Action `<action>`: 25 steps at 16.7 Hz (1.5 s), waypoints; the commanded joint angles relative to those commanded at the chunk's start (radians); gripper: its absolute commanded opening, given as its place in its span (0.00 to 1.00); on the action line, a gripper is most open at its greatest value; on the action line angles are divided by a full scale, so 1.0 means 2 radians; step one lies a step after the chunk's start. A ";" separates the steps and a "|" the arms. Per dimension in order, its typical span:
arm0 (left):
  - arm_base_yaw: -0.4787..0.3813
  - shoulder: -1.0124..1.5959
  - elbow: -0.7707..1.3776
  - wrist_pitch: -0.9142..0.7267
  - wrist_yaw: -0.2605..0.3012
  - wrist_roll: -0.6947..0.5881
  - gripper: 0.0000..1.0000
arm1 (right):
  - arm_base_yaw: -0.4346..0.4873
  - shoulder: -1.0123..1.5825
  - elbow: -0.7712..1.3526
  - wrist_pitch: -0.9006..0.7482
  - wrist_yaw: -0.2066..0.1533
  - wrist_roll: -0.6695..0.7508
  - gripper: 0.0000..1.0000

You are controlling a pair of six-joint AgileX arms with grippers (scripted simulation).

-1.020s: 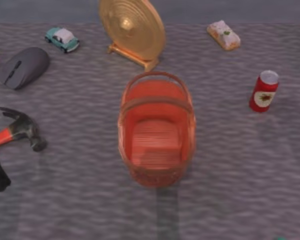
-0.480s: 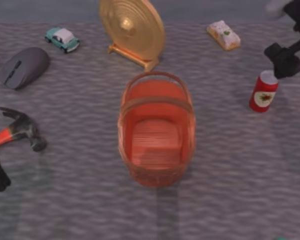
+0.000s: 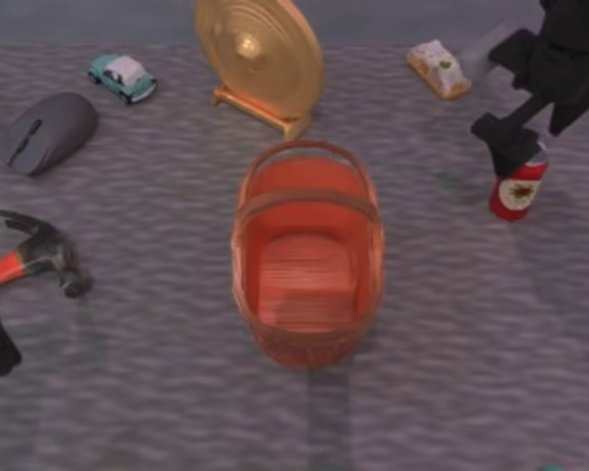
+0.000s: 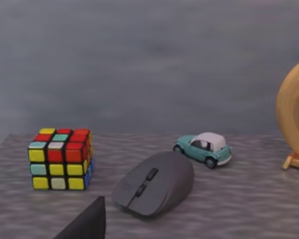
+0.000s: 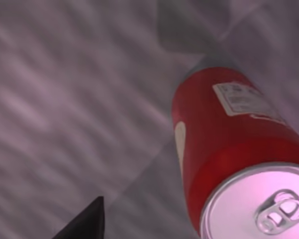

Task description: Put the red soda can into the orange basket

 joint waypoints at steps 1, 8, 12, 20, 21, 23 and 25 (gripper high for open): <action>0.000 0.000 0.000 0.000 0.000 0.000 1.00 | 0.000 0.005 0.006 -0.003 0.000 -0.001 1.00; 0.000 0.000 0.000 0.000 0.000 0.000 1.00 | -0.001 0.004 -0.004 0.007 0.000 -0.002 1.00; 0.000 0.000 0.000 0.000 0.000 0.000 1.00 | 0.001 0.005 -0.066 0.070 0.000 -0.001 1.00; 0.000 0.000 0.000 0.000 0.000 0.000 1.00 | 0.001 0.006 -0.090 0.095 0.000 -0.001 0.85; 0.000 0.000 0.000 0.000 0.000 0.000 1.00 | 0.001 0.006 -0.090 0.095 0.000 -0.001 0.77; 0.000 0.000 0.000 0.000 0.000 0.000 1.00 | 0.001 0.006 -0.090 0.095 0.000 -0.001 0.62; 0.000 0.000 0.000 0.000 0.000 0.000 1.00 | 0.001 0.006 -0.090 0.095 0.000 -0.001 0.47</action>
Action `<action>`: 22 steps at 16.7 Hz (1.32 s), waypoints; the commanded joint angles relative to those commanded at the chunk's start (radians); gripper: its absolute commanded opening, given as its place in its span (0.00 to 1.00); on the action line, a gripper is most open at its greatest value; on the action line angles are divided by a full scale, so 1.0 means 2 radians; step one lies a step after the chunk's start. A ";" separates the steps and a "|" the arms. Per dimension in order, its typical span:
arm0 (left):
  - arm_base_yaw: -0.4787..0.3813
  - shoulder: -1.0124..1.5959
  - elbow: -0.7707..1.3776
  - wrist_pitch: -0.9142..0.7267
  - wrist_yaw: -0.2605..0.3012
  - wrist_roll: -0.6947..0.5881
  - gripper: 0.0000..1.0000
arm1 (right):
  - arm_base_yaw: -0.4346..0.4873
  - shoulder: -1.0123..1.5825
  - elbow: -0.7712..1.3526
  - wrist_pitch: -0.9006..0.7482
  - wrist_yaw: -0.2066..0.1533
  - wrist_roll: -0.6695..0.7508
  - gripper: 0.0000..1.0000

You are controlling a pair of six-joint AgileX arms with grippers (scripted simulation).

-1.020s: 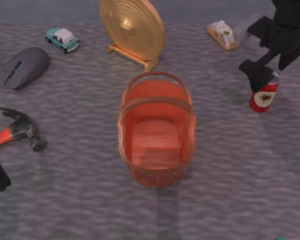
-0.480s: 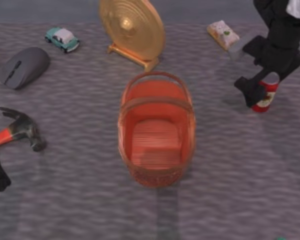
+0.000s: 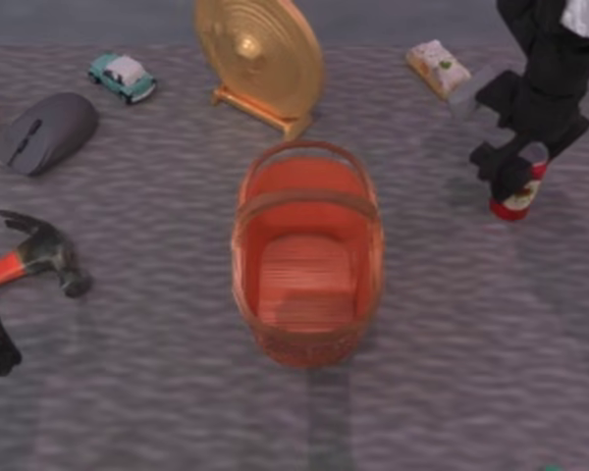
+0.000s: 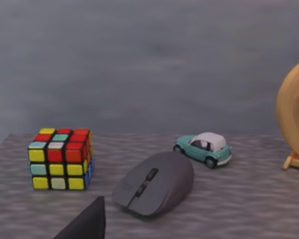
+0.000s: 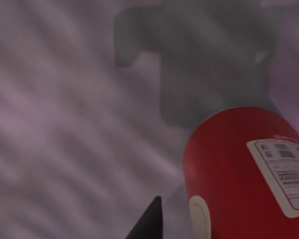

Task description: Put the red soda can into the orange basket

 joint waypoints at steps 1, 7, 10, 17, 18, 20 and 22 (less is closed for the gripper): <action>0.000 0.000 0.000 0.000 0.000 0.000 1.00 | 0.000 0.000 0.000 0.000 0.000 0.000 0.40; 0.000 0.000 0.000 0.000 0.000 0.000 1.00 | 0.000 0.000 0.000 0.000 0.000 0.000 0.00; 0.000 0.000 0.000 0.000 0.000 0.000 1.00 | 0.000 0.000 0.000 0.000 0.000 0.000 0.00; 0.000 0.000 0.000 0.000 0.000 0.000 1.00 | -0.001 -0.001 -0.002 0.005 -0.003 0.002 0.00; 0.000 0.000 0.000 0.000 0.000 0.000 1.00 | 0.001 -0.002 -0.006 0.015 -0.009 0.004 0.00; 0.000 0.000 0.000 0.000 0.000 0.000 1.00 | 0.005 -0.007 -0.022 0.051 -0.032 0.015 0.00; 0.000 0.000 0.000 0.000 0.000 0.000 1.00 | 0.010 -0.015 -0.047 0.108 -0.065 0.031 0.00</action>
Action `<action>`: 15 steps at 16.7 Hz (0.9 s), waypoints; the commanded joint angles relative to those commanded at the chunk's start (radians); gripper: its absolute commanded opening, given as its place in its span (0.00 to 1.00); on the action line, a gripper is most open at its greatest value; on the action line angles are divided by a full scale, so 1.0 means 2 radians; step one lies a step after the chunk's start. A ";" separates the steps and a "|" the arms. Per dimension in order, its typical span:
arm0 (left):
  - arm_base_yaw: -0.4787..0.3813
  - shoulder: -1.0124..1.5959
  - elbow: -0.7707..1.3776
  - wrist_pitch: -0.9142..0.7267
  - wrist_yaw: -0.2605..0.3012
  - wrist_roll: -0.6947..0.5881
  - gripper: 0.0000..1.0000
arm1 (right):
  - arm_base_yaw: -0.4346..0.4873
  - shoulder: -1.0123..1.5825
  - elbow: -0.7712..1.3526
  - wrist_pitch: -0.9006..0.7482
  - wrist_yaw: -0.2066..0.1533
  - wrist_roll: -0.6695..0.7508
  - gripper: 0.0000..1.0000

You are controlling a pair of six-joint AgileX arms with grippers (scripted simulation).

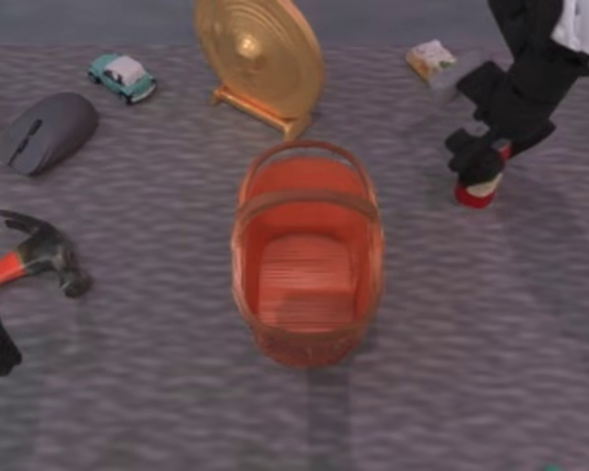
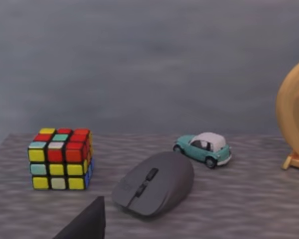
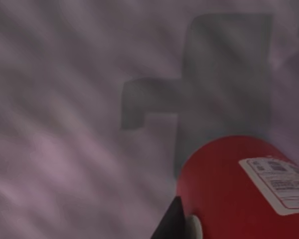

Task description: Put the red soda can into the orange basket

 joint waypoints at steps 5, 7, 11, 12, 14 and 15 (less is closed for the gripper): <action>0.000 0.000 0.000 0.000 0.000 0.000 1.00 | 0.015 -0.033 -0.088 0.218 -0.116 0.064 0.00; 0.000 0.000 0.000 0.000 0.000 0.000 1.00 | 0.023 -0.051 -0.131 0.322 -0.171 0.095 0.00; 0.000 0.000 0.000 0.000 0.000 0.000 1.00 | 0.038 -0.092 -0.222 0.537 -0.284 0.159 0.00; 0.000 0.000 0.000 0.000 0.000 0.000 1.00 | 0.041 -0.103 -0.244 0.589 -0.312 0.174 0.00; 0.000 0.000 0.000 0.000 0.000 0.000 1.00 | 0.048 -0.126 -0.285 0.687 -0.363 0.202 0.00; 0.000 0.000 0.000 0.000 0.000 0.000 1.00 | 0.051 -0.137 -0.304 0.732 -0.387 0.215 0.00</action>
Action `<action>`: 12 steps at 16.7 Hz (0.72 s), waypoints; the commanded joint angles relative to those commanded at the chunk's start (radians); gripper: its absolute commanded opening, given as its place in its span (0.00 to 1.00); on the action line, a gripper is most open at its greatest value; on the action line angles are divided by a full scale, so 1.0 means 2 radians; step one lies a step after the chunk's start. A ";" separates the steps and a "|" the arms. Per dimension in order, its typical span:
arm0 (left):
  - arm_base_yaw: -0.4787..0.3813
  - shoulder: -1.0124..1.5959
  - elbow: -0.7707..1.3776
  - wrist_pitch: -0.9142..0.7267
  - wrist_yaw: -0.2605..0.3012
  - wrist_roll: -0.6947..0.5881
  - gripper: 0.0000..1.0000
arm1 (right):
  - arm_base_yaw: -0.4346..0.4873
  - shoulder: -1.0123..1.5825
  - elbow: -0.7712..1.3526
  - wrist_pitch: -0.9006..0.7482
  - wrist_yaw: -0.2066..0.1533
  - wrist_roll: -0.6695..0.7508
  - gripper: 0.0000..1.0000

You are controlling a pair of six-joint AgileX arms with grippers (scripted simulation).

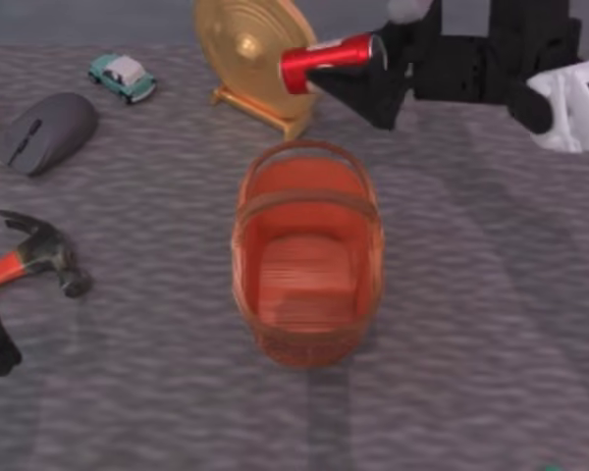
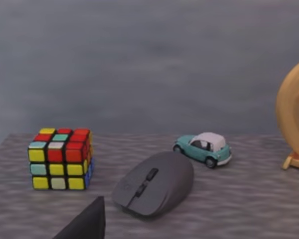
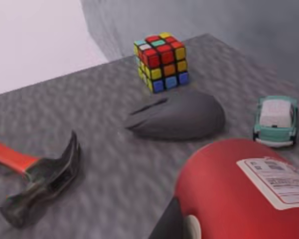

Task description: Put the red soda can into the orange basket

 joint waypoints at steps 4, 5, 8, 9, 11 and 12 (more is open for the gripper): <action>0.000 0.000 0.000 0.000 0.000 0.000 1.00 | 0.010 -0.041 -0.058 0.131 -0.076 0.036 0.00; 0.000 0.000 0.000 0.000 0.000 0.000 1.00 | 0.012 -0.049 -0.067 0.151 -0.088 0.042 0.00; 0.000 0.000 0.000 0.000 0.000 0.000 1.00 | 0.014 -0.061 -0.080 0.178 -0.106 0.049 0.00; 0.000 0.000 0.000 0.000 0.000 0.000 1.00 | 0.014 -0.061 -0.080 0.178 -0.106 0.049 0.00; 0.000 0.000 0.000 0.000 0.000 0.000 1.00 | 0.014 -0.061 -0.080 0.178 -0.106 0.049 0.00; 0.000 0.000 0.000 0.000 0.000 0.000 1.00 | 0.011 -0.059 -0.078 0.177 -0.106 0.050 0.00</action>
